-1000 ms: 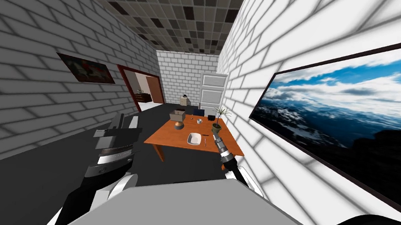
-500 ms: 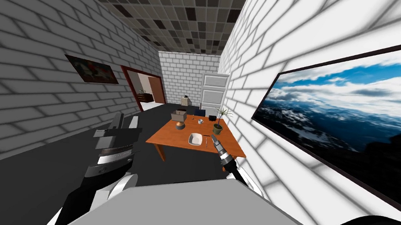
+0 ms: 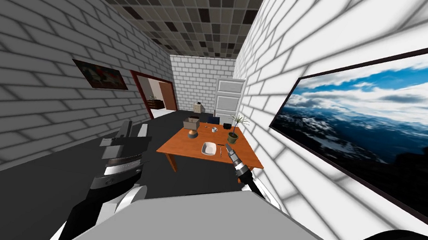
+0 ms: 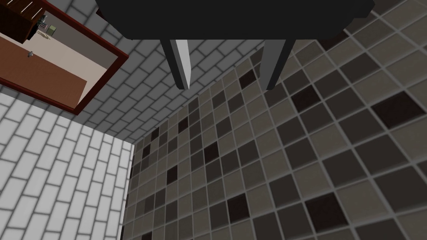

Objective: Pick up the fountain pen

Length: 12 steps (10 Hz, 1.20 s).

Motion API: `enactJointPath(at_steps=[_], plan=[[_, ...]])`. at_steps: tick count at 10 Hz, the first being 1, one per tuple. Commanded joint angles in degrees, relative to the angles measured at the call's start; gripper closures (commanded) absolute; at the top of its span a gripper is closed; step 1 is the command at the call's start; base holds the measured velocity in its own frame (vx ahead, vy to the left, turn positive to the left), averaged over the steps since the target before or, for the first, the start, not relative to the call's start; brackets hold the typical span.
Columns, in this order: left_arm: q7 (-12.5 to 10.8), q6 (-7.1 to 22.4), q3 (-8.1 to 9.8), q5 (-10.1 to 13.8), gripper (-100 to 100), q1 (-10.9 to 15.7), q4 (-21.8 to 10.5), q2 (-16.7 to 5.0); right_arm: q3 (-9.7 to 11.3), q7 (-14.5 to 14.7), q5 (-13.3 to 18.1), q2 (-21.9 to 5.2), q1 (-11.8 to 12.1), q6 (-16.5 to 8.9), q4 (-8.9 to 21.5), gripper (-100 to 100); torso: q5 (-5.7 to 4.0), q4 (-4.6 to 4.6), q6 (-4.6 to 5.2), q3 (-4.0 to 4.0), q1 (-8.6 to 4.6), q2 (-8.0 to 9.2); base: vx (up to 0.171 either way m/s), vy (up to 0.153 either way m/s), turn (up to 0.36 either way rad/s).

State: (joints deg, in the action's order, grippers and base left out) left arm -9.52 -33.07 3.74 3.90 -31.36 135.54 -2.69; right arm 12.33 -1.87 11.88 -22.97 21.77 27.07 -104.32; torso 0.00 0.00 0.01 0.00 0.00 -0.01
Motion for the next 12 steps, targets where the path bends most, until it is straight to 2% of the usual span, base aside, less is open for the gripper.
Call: enactJointPath(at_steps=[1,2,5,6,7,12], plan=[[0.0,0.0,0.0,0.0,0,0.0,0.0,0.0,0.0,0.0,0.0,0.0,0.0,0.0,0.0,-100,0.0,0.0,0.0,0.0,0.0,0.0,-0.005,-0.007,-0.02],[0.0,0.0,0.0,0.0,0,0.0,0.0,0.0,0.12,-0.51,1.65,-2.23,-0.78,0.38,1.04,-100,-0.01,0.0,0.02,0.02,-0.05,0.03,0.015,0.013,0.062],[0.0,0.0,0.0,0.0,0,0.0,0.0,0.0,0.35,-1.27,4.29,-5.9,-2.0,0.95,3.0,-100,0.0,-0.01,0.0,-0.03,-0.03,-0.05,0.019,0.009,0.085],[0.0,0.0,0.0,0.0,0,0.0,0.0,0.0,0.35,-1.27,4.29,-5.9,-2.0,0.95,3.0,-100,0.0,-0.01,-0.01,-0.04,-0.04,-0.06,0.011,-0.01,0.069],[0.0,0.0,0.0,0.0,0,0.0,0.0,0.0,0.49,-1.56,5.36,-7.39,-2.48,1.17,3.87,-100,-0.01,-0.01,0.0,-0.02,-0.08,-0.04,0.002,-0.011,0.022],[0.0,0.0,0.0,0.0,0,0.0,0.0,0.0,0.49,-1.56,5.36,-7.39,-2.48,1.17,3.87,-100,-0.02,0.01,0.02,0.02,-0.07,0.05,0.002,-0.001,0.01]])
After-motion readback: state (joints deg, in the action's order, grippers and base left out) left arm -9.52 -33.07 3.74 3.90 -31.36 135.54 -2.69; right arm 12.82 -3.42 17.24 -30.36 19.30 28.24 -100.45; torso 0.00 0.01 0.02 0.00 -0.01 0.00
